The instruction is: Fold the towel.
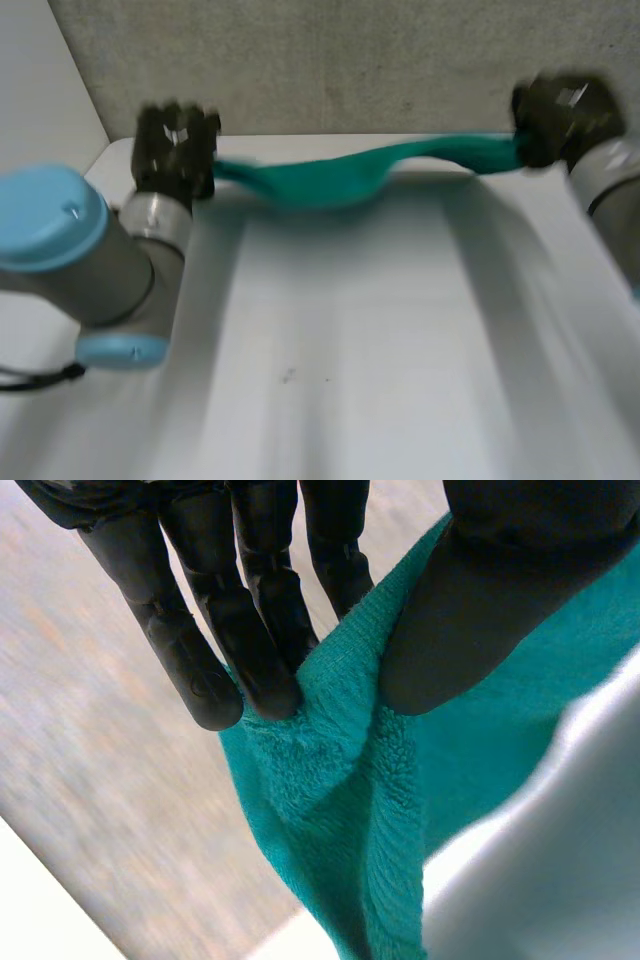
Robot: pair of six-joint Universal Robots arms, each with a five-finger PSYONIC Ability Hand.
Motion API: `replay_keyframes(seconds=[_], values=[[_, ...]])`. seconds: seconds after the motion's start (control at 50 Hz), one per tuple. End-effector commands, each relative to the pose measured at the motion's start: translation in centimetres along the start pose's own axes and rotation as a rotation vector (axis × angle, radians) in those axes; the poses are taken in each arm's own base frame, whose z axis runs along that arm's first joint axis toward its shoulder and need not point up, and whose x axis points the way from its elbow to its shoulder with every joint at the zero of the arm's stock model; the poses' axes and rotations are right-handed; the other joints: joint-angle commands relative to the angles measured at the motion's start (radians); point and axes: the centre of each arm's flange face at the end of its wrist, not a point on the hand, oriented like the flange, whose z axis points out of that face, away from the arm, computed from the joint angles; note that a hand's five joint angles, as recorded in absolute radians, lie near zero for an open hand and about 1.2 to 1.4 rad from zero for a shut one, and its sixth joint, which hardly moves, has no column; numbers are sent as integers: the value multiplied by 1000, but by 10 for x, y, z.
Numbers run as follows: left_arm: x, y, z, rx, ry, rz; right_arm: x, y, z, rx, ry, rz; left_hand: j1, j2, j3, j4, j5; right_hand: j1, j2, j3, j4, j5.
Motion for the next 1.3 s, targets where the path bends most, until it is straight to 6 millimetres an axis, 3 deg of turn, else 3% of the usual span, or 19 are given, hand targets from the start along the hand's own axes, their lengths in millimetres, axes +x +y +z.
replay_keyframes(seconds=[0.02, 0.06, 0.18, 0.3, 0.34, 0.72, 1.08, 1.18, 1.3], values=[[15, 60, -45, -213, 89, 51, -35, 92, -22, -293, -137, -140, 279, 201, 204, 202, 269, 414, 217, 214, 207, 231], [12, 72, -53, -264, 96, 68, -39, 105, -29, -342, -165, -188, 279, 201, 204, 202, 269, 414, 217, 214, 207, 231], [9, 88, -75, -395, 148, 142, -43, 114, -43, -401, -216, -275, 253, 175, 178, 176, 243, 414, 217, 214, 207, 231], [7, 89, -91, -499, 211, 213, -45, 116, -59, -452, -267, -325, -138, -215, -213, -214, -147, 414, 217, 214, 207, 231], [5, 91, -93, -526, 219, 220, -46, 117, -63, -459, -272, -328, -418, -495, -493, -495, -427, 414, 217, 214, 207, 231], [-24, 105, -63, -473, 197, 144, -52, 129, -71, -456, -276, -299, -460, -538, -536, -537, -470, 414, 217, 214, 207, 231], [-31, 87, -53, -400, 206, 94, -55, 134, -72, -445, -287, -295, -469, -547, -545, -546, -479, 414, 217, 214, 207, 231], [-33, 81, -52, -380, 201, 95, -56, 134, -72, -446, -287, -295, -557, -635, -633, -634, -567, 414, 217, 214, 207, 231], [-40, 66, -49, -333, 176, 89, -55, 134, -72, -445, -285, -295, -528, -606, -603, -605, -538, 414, 217, 214, 207, 231]])
